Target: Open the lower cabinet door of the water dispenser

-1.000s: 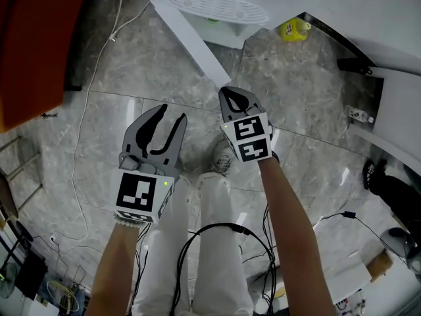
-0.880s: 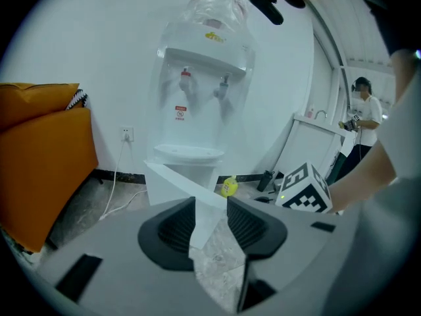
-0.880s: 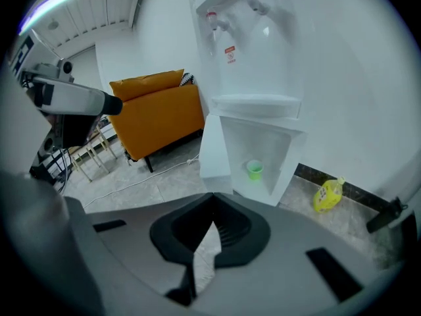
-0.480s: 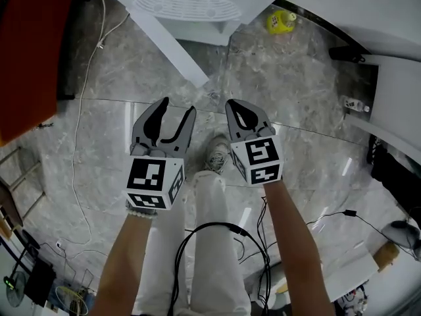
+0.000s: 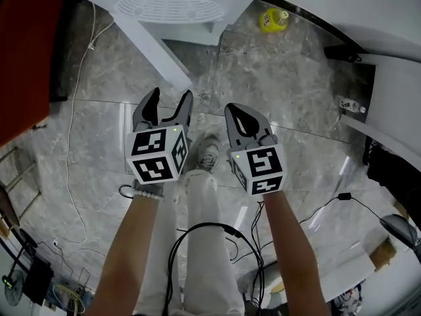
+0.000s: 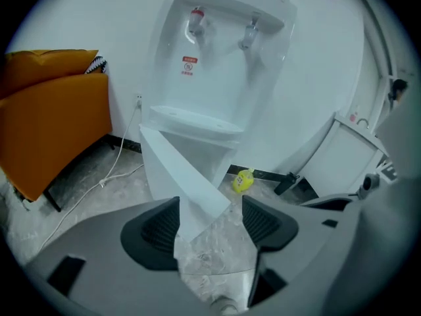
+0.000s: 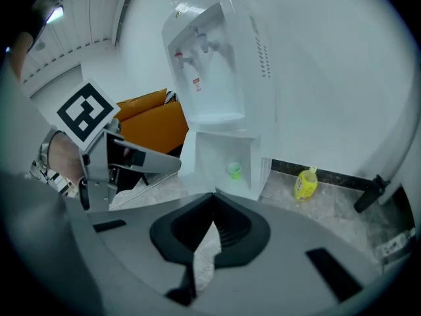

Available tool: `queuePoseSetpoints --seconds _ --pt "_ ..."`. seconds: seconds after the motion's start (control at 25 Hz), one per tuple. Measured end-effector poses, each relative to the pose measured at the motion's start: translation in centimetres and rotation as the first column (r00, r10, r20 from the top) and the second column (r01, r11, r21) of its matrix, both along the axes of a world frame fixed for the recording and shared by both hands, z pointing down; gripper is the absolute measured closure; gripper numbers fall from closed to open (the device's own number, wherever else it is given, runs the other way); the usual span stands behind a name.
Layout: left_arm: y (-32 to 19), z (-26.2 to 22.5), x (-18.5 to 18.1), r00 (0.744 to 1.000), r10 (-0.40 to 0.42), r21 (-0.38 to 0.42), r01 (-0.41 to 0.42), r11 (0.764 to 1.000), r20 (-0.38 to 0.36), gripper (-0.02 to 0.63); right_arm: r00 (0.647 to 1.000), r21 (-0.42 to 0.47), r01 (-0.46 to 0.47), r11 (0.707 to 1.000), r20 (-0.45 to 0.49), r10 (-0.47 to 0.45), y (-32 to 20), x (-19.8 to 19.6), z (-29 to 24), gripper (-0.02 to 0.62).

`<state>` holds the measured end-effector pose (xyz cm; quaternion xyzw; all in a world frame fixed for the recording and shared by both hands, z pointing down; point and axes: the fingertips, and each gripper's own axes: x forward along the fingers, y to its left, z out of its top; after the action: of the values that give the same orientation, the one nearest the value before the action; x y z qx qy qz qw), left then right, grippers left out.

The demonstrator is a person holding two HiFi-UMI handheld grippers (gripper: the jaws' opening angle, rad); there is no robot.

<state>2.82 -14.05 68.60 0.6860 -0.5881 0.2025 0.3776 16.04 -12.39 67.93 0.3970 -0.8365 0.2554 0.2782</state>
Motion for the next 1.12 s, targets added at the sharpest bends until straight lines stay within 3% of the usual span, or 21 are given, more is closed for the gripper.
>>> queuePoseSetpoints --seconds 0.2,0.48,0.64,0.8,1.12 --pt "-0.6 1.7 0.4 0.997 -0.080 -0.043 0.080 0.996 -0.010 0.298 1.000 -0.008 0.000 1.000 0.006 0.000 -0.5 0.8 0.1 0.592" --pt "-1.5 3.2 0.9 0.991 -0.131 -0.085 0.129 0.988 -0.009 0.290 1.000 -0.021 0.000 1.000 0.019 0.000 -0.6 1.2 0.2 0.592" --pt "-1.2 3.9 0.4 0.991 -0.136 -0.110 0.137 0.984 0.019 0.291 1.000 -0.024 0.000 1.000 0.025 0.000 -0.3 1.3 0.2 0.592" --pt "-0.6 4.3 0.4 0.988 -0.154 -0.146 0.150 0.978 -0.014 0.313 1.000 -0.021 -0.008 1.000 0.024 0.009 -0.4 1.7 0.0 0.592" --pt "0.2 4.3 0.0 0.992 -0.128 -0.133 0.125 0.983 -0.017 0.356 1.000 -0.004 -0.010 1.000 0.010 0.010 -0.4 1.4 -0.2 0.592"
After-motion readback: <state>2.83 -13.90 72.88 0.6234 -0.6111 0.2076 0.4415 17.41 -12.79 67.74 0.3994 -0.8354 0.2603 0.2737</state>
